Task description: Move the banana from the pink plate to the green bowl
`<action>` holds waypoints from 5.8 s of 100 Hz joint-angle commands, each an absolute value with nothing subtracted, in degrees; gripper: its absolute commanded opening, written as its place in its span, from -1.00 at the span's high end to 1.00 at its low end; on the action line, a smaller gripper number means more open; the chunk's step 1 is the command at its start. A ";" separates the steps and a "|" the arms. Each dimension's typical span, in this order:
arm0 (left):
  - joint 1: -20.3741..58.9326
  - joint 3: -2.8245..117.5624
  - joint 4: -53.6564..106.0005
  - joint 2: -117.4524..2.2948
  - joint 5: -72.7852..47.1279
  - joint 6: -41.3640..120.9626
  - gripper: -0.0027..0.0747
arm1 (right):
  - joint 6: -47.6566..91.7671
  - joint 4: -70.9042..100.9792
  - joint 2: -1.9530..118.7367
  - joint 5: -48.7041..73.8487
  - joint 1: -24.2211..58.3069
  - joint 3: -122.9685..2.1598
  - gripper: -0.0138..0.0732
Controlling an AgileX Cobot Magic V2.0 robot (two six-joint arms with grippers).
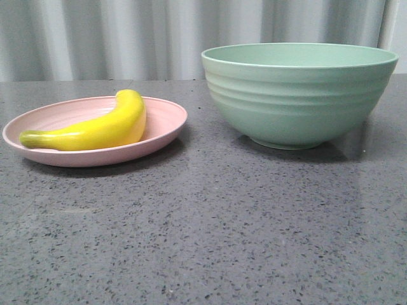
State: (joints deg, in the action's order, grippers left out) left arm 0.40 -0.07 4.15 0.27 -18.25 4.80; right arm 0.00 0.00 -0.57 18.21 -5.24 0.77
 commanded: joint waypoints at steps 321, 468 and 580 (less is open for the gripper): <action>0.33 11.27 12.25 -1.84 -7.25 4.27 0.98 | 0.70 2.72 4.39 15.77 -3.59 -14.73 0.86; 28.16 44.49 11.98 -55.73 -16.13 4.89 -0.05 | 0.70 4.86 17.67 27.47 -3.59 -24.46 0.86; 31.84 64.85 16.61 -84.52 -41.50 4.89 -0.05 | 0.70 4.86 17.67 26.47 -3.59 -23.88 0.86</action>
